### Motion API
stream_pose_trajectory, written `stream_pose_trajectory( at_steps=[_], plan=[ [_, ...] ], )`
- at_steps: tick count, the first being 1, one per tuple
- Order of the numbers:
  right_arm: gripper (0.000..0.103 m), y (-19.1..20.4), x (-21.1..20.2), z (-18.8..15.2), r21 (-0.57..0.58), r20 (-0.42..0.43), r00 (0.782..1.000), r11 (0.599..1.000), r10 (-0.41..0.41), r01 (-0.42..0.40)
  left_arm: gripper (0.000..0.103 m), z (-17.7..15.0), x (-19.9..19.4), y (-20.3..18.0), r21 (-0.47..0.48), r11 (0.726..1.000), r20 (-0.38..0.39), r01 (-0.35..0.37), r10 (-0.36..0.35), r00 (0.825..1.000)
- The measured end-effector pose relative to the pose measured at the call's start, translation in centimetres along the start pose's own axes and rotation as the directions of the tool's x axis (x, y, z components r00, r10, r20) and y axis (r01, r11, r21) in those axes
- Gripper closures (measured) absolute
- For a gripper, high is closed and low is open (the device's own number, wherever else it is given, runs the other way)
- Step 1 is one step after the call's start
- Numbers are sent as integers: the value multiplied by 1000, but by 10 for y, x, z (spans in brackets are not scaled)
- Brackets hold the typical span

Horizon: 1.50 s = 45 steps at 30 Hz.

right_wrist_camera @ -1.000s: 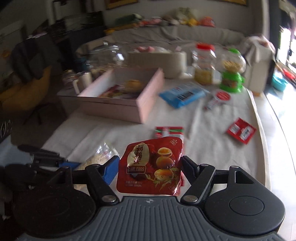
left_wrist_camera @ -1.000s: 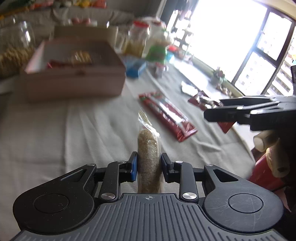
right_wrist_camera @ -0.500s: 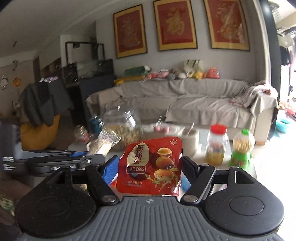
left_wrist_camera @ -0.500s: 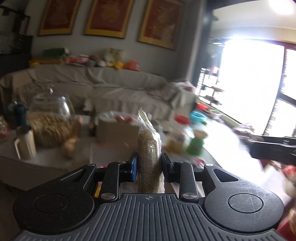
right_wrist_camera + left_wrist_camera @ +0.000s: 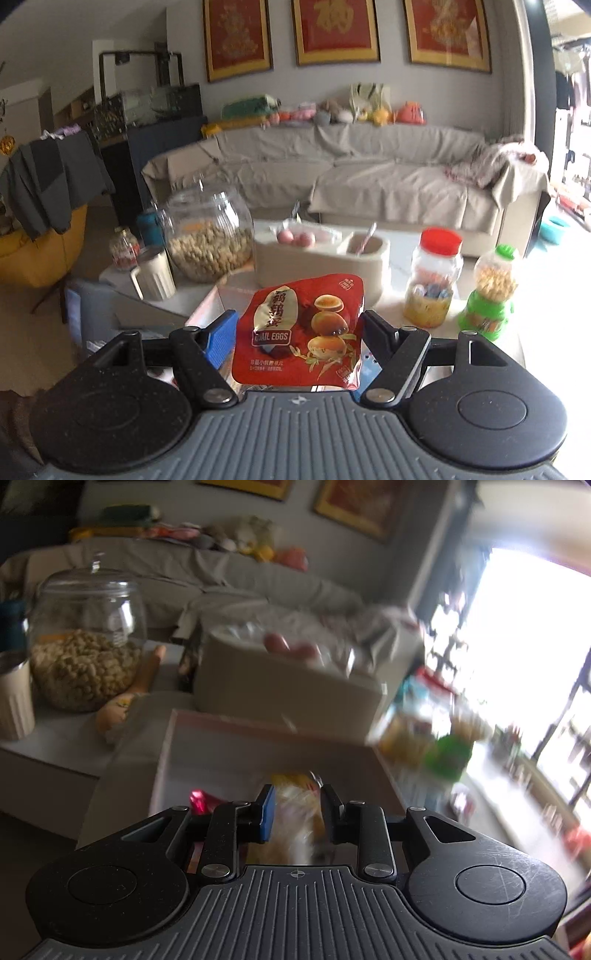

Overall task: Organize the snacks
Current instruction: 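Carry the quail-egg bag and grain packet into the pink box and open both grippers, then grasp the blue snack packet with the right gripper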

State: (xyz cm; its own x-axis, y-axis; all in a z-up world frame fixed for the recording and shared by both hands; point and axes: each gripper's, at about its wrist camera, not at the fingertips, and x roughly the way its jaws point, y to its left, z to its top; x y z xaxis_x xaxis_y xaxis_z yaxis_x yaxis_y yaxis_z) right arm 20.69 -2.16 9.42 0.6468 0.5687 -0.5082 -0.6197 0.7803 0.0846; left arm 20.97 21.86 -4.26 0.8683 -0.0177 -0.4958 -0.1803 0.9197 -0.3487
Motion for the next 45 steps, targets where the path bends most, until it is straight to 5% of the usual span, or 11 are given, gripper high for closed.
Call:
stream_pose_trajectory(
  at_steps=[4,10,12,15,20,26,31,36,40,45],
  plan=[
    [30,0,38,-2,61,-62,998,998,24,-20,73,16,-23,26,-111,993,12,-31,33,999],
    [29,28,97,15,40,-88,995,998,41,-38,73,-2,-65,29,-54,994,-15,-98,97,995],
    [21,40,118,21,23,-73,996,999,44,-43,73,-11,-74,24,-43,995,-47,-89,87,995],
    [20,49,147,31,21,-161,984,997,75,-72,73,-25,-86,14,-2,997,-81,-82,82,993],
    [20,47,132,16,-27,-166,984,997,67,-73,73,-43,-81,-5,35,998,-142,-46,50,989],
    [20,19,89,-17,-163,-121,990,985,-70,49,73,-55,-69,-33,80,996,-177,36,-22,984],
    [20,-43,78,-30,-22,-144,980,991,-135,134,73,-64,-60,-55,96,992,-198,79,-58,979],
    [20,-105,97,-46,240,-227,966,954,-123,178,73,-75,-60,-71,136,970,-161,201,-179,971],
    [20,-110,126,-59,291,-238,969,946,-70,140,73,-78,-60,-82,169,961,-159,220,-194,968],
    [20,-111,177,-53,315,-267,952,920,-149,232,73,-83,-57,-86,162,965,-201,204,-170,965]
  ],
)
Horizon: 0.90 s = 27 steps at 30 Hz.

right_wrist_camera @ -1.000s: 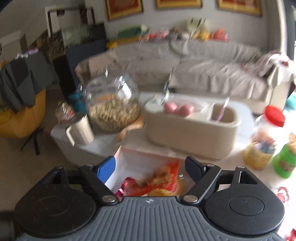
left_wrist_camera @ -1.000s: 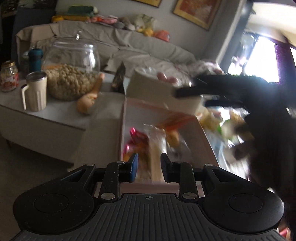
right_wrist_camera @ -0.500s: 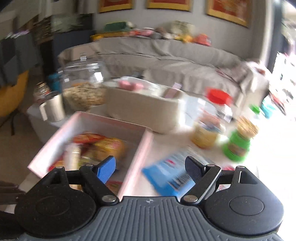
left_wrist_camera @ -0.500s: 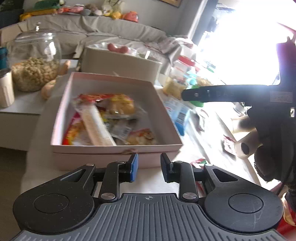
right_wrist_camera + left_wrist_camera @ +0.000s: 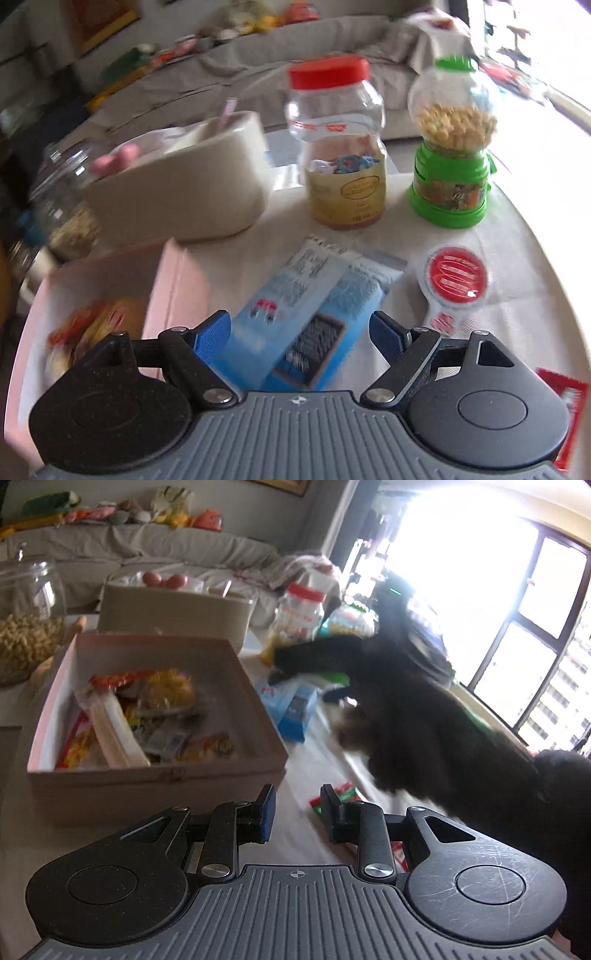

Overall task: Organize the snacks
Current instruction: 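Grasp the blue snack packet with the right gripper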

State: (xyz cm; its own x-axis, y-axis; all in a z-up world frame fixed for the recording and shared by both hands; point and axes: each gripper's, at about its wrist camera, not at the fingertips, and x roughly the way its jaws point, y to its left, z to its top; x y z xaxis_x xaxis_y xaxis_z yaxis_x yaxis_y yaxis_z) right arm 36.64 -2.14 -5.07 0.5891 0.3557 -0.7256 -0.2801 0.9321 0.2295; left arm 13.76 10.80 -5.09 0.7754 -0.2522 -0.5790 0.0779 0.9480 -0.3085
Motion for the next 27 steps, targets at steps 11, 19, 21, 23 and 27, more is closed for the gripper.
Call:
stream_pose_trajectory(
  at_steps=[11,19,21,23,27],
  plan=[
    [21,17,46,15,-125,-117,986,987,-118,103,73,-19,7,8,-57,998,-65,10,-13,998],
    [29,-35,-58,-53,-190,-117,992,979,44,-66,73,-32,21,20,-154,986,-114,62,-80,990],
    [29,-49,-87,-71,-189,-115,991,977,74,-95,73,-33,22,16,-151,985,-118,87,-105,987],
    [29,-64,-109,-88,-182,-111,990,978,84,-103,73,-34,23,10,-149,982,-125,118,-137,983],
    [19,-82,-143,-121,-242,-7,1000,970,-28,26,73,-39,31,-3,-155,975,-152,160,-184,971]
  ],
)
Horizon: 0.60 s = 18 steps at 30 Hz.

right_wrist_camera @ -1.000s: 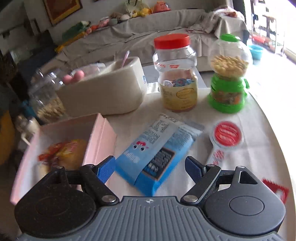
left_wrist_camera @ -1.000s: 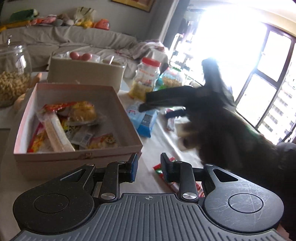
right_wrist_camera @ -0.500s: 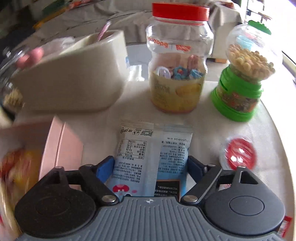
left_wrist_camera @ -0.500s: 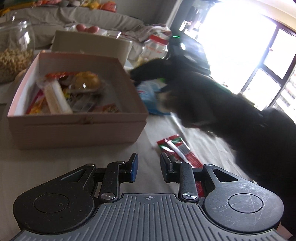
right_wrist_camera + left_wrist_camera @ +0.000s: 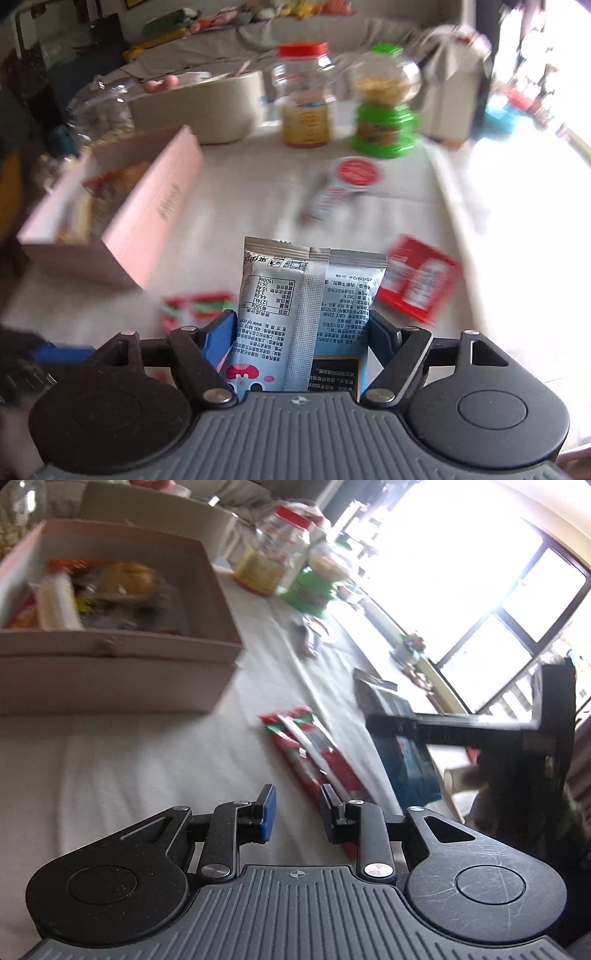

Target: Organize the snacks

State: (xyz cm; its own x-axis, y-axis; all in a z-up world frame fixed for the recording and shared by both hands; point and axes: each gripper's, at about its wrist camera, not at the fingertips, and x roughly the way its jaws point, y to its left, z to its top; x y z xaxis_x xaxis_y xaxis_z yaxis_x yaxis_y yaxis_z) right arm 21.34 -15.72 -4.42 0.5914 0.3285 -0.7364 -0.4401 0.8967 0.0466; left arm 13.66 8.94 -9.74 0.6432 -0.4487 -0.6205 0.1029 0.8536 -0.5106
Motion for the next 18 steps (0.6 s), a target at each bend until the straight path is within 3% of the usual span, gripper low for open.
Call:
stream_pose_trajectory(
  at_steps=[2,6,12,15,18],
  plan=[
    [14,-6,-10,-17,-8,19,999,999,34,-33,73,-1,7,-5,-6,1000,-14,4,-4,1000],
    [14,-19,-18,-36,57,38,994,993,103,-105,73,-4,15,-16,-27,1000,-15,-1,1,1000],
    [14,-22,-37,-63,65,146,986,996,-75,67,73,-2,22,-27,-55,995,10,-85,86,996],
    [14,-32,-37,-74,117,157,984,991,-88,70,73,3,27,-48,20,994,26,-111,110,994],
    [14,-47,-37,-89,224,174,980,973,-96,55,73,1,40,-85,190,969,45,-156,151,988]
  ],
)
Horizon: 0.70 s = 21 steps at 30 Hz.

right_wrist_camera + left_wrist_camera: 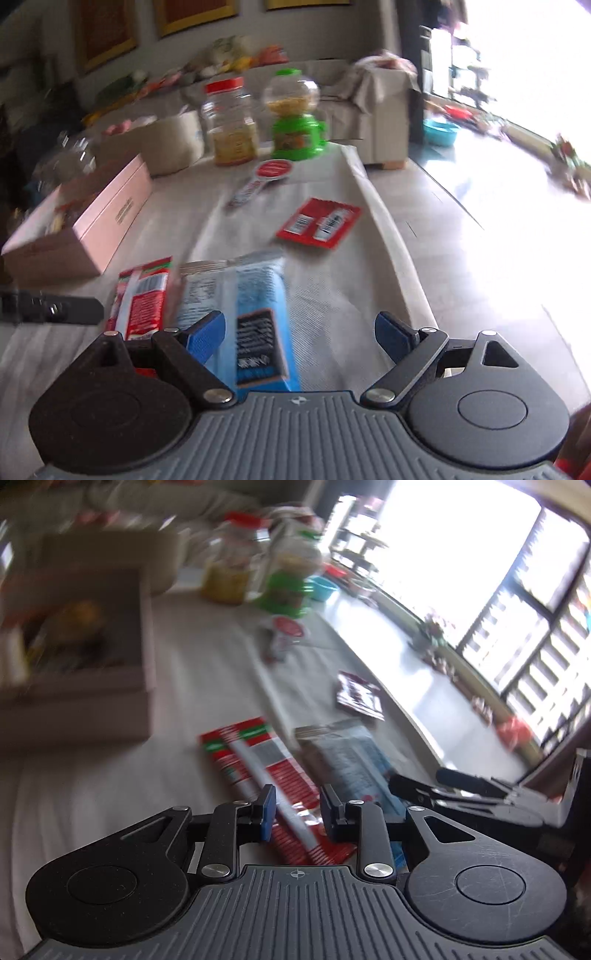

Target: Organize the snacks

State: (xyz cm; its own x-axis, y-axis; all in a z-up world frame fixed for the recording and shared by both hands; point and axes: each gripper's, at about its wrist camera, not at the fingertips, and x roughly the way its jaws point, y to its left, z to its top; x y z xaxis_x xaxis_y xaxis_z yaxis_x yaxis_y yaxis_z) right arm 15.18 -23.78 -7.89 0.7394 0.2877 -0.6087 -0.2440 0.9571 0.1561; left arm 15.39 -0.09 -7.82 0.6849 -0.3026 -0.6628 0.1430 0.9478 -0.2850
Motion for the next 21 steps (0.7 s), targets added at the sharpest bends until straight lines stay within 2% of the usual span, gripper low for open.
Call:
stream_pose_trajectory(
  at_steps=[2,4,7,10,12,16,18,21],
  plan=[
    [14,-10,-1,-6,65,21,1000,998,-19,18,73,0,10,-26,144,989,19,-42,39,999],
    [14,-23,-3,-7,141,28,999,990,-17,13,73,-4,24,-45,236,966,23,-107,104,994],
    [14,-38,-3,-11,229,49,999,973,9,-20,72,-13,38,-57,304,944,-14,-125,136,991],
    [14,-39,-4,-14,238,56,998,971,11,-24,69,-27,33,-64,406,898,16,-170,179,984],
    [14,-38,-4,-14,232,53,999,973,7,-19,68,-36,22,-57,442,881,20,-172,182,983],
    [14,-40,-5,-16,237,57,998,971,12,-25,66,-38,3,-31,405,885,14,-228,243,970],
    [14,-39,-5,-16,238,57,998,971,12,-25,66,-37,-4,-17,359,906,7,-225,238,971],
    [14,-39,-5,-16,238,58,998,971,13,-26,68,-32,-14,-2,263,946,2,-187,193,981]
  ],
)
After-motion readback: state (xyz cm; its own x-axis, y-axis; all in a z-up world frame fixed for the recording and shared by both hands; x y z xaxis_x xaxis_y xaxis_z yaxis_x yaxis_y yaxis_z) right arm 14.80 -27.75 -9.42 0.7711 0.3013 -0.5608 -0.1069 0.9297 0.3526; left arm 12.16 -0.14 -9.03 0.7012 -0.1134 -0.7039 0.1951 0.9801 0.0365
